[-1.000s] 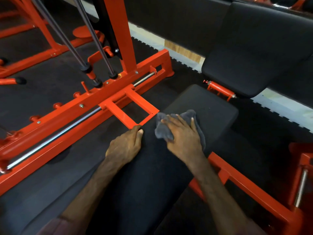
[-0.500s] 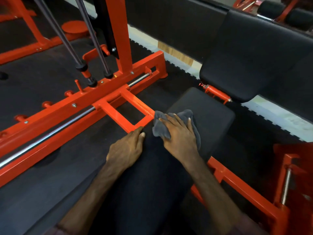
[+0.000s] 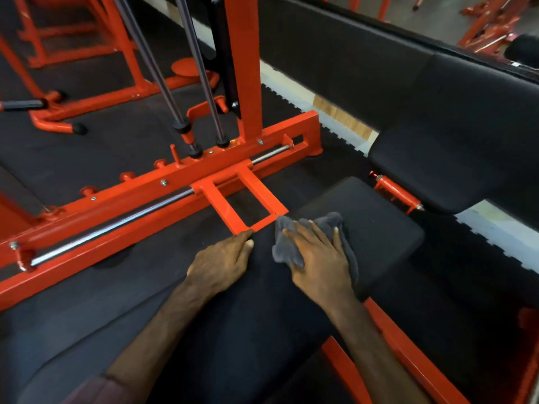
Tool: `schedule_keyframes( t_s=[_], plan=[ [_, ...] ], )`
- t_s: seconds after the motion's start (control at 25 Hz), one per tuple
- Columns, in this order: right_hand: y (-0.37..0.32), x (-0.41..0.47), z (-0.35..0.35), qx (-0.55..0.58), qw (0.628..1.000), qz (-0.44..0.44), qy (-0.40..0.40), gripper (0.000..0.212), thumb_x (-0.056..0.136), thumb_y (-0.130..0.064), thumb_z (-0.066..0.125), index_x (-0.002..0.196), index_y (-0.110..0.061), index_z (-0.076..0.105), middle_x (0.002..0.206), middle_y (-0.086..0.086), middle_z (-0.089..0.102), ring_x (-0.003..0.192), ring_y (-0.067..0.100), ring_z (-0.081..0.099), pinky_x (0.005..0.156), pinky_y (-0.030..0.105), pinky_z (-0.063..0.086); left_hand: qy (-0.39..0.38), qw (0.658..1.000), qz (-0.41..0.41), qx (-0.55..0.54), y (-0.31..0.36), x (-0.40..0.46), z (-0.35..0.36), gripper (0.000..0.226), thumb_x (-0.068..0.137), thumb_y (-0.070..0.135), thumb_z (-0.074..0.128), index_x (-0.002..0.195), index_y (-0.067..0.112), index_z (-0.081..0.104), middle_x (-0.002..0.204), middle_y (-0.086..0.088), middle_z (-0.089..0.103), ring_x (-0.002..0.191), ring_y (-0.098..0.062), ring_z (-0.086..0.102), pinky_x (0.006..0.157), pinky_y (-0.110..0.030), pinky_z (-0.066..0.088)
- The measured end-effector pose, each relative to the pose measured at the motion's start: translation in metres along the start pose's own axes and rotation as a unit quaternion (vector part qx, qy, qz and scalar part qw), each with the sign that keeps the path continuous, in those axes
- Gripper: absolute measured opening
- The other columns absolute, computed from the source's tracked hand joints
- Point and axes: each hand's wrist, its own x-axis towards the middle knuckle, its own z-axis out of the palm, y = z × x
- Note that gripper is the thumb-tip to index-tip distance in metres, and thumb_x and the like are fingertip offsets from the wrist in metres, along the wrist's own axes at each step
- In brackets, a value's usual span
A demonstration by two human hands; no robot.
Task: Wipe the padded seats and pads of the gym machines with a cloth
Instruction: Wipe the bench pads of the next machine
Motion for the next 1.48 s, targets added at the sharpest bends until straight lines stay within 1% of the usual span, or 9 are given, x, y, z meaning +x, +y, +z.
schedule_keyframes(
  t_s=[0.12,0.2,0.44,0.6,0.72,0.88,1.08,1.32,1.48],
  plan=[
    [0.000,0.045,0.004,0.026,0.999,-0.032,-0.004,0.056,0.077,-0.025,0.067,0.133,-0.029,0.064,0.134,-0.010,0.065,0.136,0.020,0.056,0.116,0.063,0.036,-0.014,1.000,0.002,0.004,0.004,0.006,-0.003,0.049,0.111,0.053,0.026,0.157,0.039,0.038,0.159,0.006,0.052,0.142,-0.026,0.052,0.111,-0.046,0.046],
    [0.012,0.067,0.000,0.010,1.000,0.023,-0.016,0.048,0.079,-0.025,0.058,0.127,-0.031,0.063,0.126,-0.010,0.064,0.131,0.021,0.058,0.114,0.061,0.037,-0.010,1.000,0.003,0.007,0.006,0.006,-0.003,0.049,0.111,0.054,0.025,0.156,0.039,0.039,0.157,0.005,0.054,0.140,-0.026,0.055,0.109,-0.045,0.046],
    [-0.011,0.024,0.001,0.005,0.999,0.034,-0.011,0.063,0.073,-0.023,0.066,0.136,-0.030,0.061,0.140,-0.006,0.060,0.139,0.023,0.050,0.119,0.063,0.032,-0.018,1.000,0.003,-0.004,0.002,0.008,0.002,0.057,0.106,0.063,0.018,0.155,0.041,0.036,0.158,0.006,0.052,0.141,-0.026,0.054,0.111,-0.047,0.045],
    [0.021,0.071,-0.004,-0.003,0.996,0.077,-0.036,0.054,0.080,-0.031,0.047,0.132,-0.036,0.058,0.130,-0.012,0.059,0.133,0.019,0.053,0.117,0.059,0.033,-0.012,1.000,-0.001,0.007,0.003,0.010,0.000,0.055,0.109,0.061,0.020,0.157,0.040,0.037,0.160,0.007,0.051,0.143,-0.025,0.052,0.113,-0.045,0.044],
    [0.021,0.035,-0.011,0.000,0.989,0.148,0.006,0.067,0.075,-0.025,0.069,0.140,-0.031,0.060,0.142,-0.004,0.059,0.139,0.024,0.051,0.119,0.065,0.032,0.008,1.000,-0.003,0.017,0.012,0.000,0.002,0.053,0.109,0.059,0.022,0.157,0.040,0.037,0.161,0.012,0.048,0.143,-0.023,0.052,0.113,-0.044,0.044],
    [0.003,0.026,-0.004,0.018,0.999,0.039,-0.015,0.064,0.073,-0.025,0.065,0.136,-0.034,0.061,0.140,-0.011,0.060,0.140,0.020,0.050,0.121,0.063,0.027,0.018,1.000,-0.003,0.007,0.021,0.015,0.006,0.054,0.109,0.061,0.023,0.155,0.039,0.040,0.159,0.007,0.051,0.142,-0.026,0.054,0.112,-0.044,0.045],
    [0.037,0.050,-0.012,0.005,0.992,0.124,-0.035,0.060,0.078,-0.027,0.059,0.138,-0.035,0.058,0.139,-0.010,0.058,0.141,0.020,0.048,0.119,0.062,0.029,0.015,1.000,0.008,0.005,0.039,0.035,0.010,0.051,0.109,0.059,0.024,0.151,0.037,0.042,0.153,0.000,0.058,0.137,-0.030,0.058,0.110,-0.048,0.047],
    [0.027,0.033,-0.009,0.027,0.998,0.061,0.009,0.065,0.074,-0.021,0.069,0.137,-0.034,0.057,0.135,-0.012,0.062,0.137,0.017,0.052,0.120,0.063,0.029,0.029,0.999,0.012,0.013,0.044,0.036,0.009,0.049,0.109,0.058,0.025,0.149,0.037,0.043,0.151,0.000,0.059,0.135,-0.030,0.059,0.108,-0.049,0.048],
    [0.052,0.036,-0.015,-0.003,0.988,0.145,-0.042,0.064,0.079,-0.027,0.062,0.141,-0.038,0.054,0.145,-0.012,0.055,0.144,0.018,0.045,0.121,0.062,0.026,0.033,0.999,0.024,0.019,0.055,0.041,0.008,0.048,0.110,0.058,0.025,0.148,0.036,0.044,0.149,0.001,0.060,0.133,-0.029,0.060,0.105,-0.048,0.048]
  ],
)
